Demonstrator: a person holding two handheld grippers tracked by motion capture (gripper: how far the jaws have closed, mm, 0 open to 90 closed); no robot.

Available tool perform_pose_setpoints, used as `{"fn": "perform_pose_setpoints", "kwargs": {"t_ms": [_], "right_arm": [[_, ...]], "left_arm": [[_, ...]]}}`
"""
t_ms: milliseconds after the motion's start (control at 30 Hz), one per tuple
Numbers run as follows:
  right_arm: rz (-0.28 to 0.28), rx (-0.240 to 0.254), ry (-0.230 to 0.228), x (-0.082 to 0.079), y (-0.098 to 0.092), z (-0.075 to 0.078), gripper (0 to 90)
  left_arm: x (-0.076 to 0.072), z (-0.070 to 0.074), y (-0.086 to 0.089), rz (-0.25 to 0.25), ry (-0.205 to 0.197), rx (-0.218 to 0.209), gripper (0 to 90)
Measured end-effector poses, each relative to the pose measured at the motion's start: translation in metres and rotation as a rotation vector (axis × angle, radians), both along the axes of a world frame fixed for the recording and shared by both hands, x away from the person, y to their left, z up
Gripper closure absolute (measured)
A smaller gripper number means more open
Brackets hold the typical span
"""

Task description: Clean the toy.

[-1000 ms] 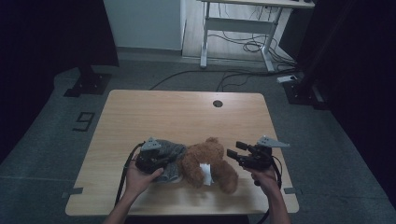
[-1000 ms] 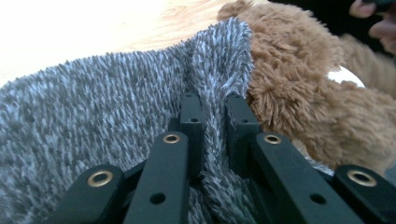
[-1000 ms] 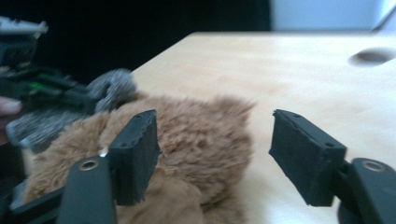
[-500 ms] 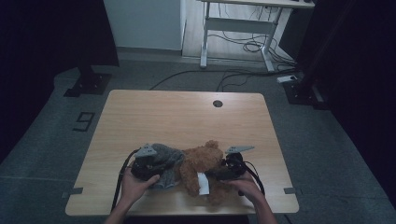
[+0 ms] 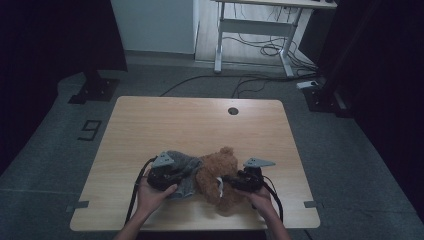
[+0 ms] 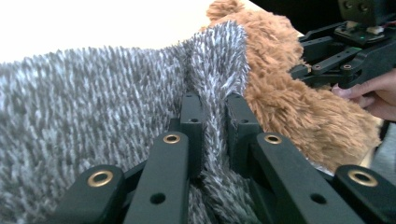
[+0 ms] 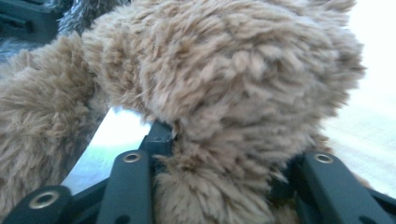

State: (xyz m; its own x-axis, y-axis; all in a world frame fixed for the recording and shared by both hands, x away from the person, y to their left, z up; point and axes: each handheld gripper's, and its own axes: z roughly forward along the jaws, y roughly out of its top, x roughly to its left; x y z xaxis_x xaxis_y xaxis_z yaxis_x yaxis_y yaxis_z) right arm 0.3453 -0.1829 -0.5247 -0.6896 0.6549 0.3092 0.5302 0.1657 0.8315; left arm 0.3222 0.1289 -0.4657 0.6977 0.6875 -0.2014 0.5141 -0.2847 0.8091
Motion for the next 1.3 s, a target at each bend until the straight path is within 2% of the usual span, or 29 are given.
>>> {"fn": "perform_pose_setpoints", "kwargs": {"t_ms": [33, 67, 100, 167, 267, 367, 400, 500, 533, 567, 600, 633, 667, 700, 733, 767, 800, 833, 867, 900, 933, 967, 1000, 1033, 1067, 1167, 1200, 1233, 1300], "right_arm": [[0.0, 0.0, 0.0, 0.0, 0.0, 0.0, 55.7], [-0.032, -0.013, -0.023, 0.004, 0.001, 0.001, 56.1], [-0.051, -0.019, -0.038, 0.007, 0.001, 0.002, 56.2], [-0.086, -0.034, -0.058, 0.014, 0.001, 0.004, 56.3], [-0.142, -0.054, -0.106, 0.028, 0.0, 0.007, 57.3], [-0.15, -0.059, -0.134, 0.035, 0.0, 0.007, 57.5], [-0.141, -0.065, -0.157, 0.036, 0.0, 0.008, 57.8], [-0.124, -0.057, -0.168, 0.032, -0.001, 0.008, 57.7], [-0.108, -0.055, -0.201, 0.024, -0.002, 0.008, 57.5], [-0.108, -0.055, -0.201, 0.024, -0.002, 0.008, 57.5], [-0.092, -0.056, -0.221, 0.017, -0.003, 0.007, 57.0], [-0.092, -0.056, -0.221, 0.017, -0.003, 0.007, 57.0], [-0.083, -0.058, -0.228, 0.011, -0.005, 0.005, 56.6], [-0.083, -0.058, -0.228, 0.011, -0.005, 0.005, 56.6], [-0.077, -0.053, -0.236, 0.008, -0.008, 0.003, 56.3], [-0.076, -0.052, -0.235, 0.008, -0.008, 0.002, 56.3], [-0.076, -0.052, -0.235, 0.008, -0.008, 0.002, 56.3], [-0.076, -0.05, -0.231, 0.008, -0.009, 0.002, 56.2], [-0.074, -0.046, -0.231, 0.007, -0.009, 0.001, 56.2], [-0.074, -0.046, -0.231, 0.007, -0.009, 0.001, 56.2], [-0.077, -0.042, -0.235, 0.005, -0.008, 0.0, 56.2], [-0.077, -0.043, -0.235, 0.004, -0.008, 0.0, 56.2], [-0.077, -0.047, -0.236, 0.004, -0.009, 0.0, 56.2], [-0.077, -0.047, -0.236, 0.004, -0.009, 0.0, 56.2], [-0.081, -0.064, -0.21, 0.005, -0.01, -0.003, 56.2], [-0.079, -0.047, -0.196, 0.006, -0.013, -0.007, 56.4], [-0.082, -0.041, -0.185, 0.006, -0.013, -0.009, 56.5], [-0.082, -0.041, -0.185, 0.006, -0.013, -0.009, 56.5], [-0.086, -0.039, -0.183, 0.007, -0.013, -0.009, 56.6]], "left_arm": [[0.0, 0.0, 0.0, 0.0, 0.0, 0.0, 79.6], [0.009, 0.001, -0.005, 0.014, -0.015, 0.012, 79.6], [0.009, 0.001, -0.005, 0.014, -0.015, 0.012, 79.6], [0.028, -0.001, -0.013, 0.053, -0.03, 0.01, 79.6], [0.046, -0.001, -0.016, 0.074, -0.009, -0.009, 79.7], [0.049, 0.003, -0.016, 0.079, -0.006, -0.011, 79.6], [0.046, 0.009, -0.014, 0.079, -0.013, -0.021, 79.6], [0.043, 0.015, -0.013, 0.087, -0.02, -0.028, 79.7], [0.041, 0.023, -0.017, 0.078, -0.033, -0.034, 79.7], [0.041, 0.023, -0.017, 0.078, -0.033, -0.034, 79.7], [0.04, 0.027, -0.021, 0.072, -0.042, -0.042, 79.7], [0.04, 0.031, -0.026, 0.057, -0.047, -0.048, 79.7], [0.04, 0.039, -0.041, 0.033, -0.059, -0.055, 79.7], [0.04, 0.039, -0.041, 0.033, -0.059, -0.055, 79.7], [0.041, 0.044, -0.062, -0.003, -0.059, -0.057, 79.7], [0.041, 0.045, -0.073, -0.02, -0.062, -0.056, 79.7], [0.041, 0.045, -0.073, -0.02, -0.062, -0.056, 79.7], [0.041, 0.046, -0.085, -0.037, -0.066, -0.046, 79.7], [0.041, 0.045, -0.109, -0.065, -0.06, -0.027, 79.7], [0.041, 0.045, -0.109, -0.065, -0.06, -0.027, 79.7], [0.043, 0.039, -0.128, -0.077, -0.055, 0.01, 79.7], [0.043, 0.039, -0.128, -0.077, -0.055, 0.01, 79.7], [0.045, 0.027, -0.14, -0.072, -0.054, 0.057, 79.7], [0.045, 0.027, -0.14, -0.072, -0.054, 0.057, 79.8], [0.046, 0.019, -0.141, -0.068, -0.043, 0.053, 79.8], [0.046, 0.016, -0.135, -0.057, -0.047, 0.056, 79.9], [0.043, 0.015, -0.128, -0.039, -0.065, 0.072, 79.9], [0.043, 0.015, -0.128, -0.039, -0.065, 0.072, 79.9], [0.04, 0.019, -0.111, 0.022, -0.108, 0.121, 79.9]]}}
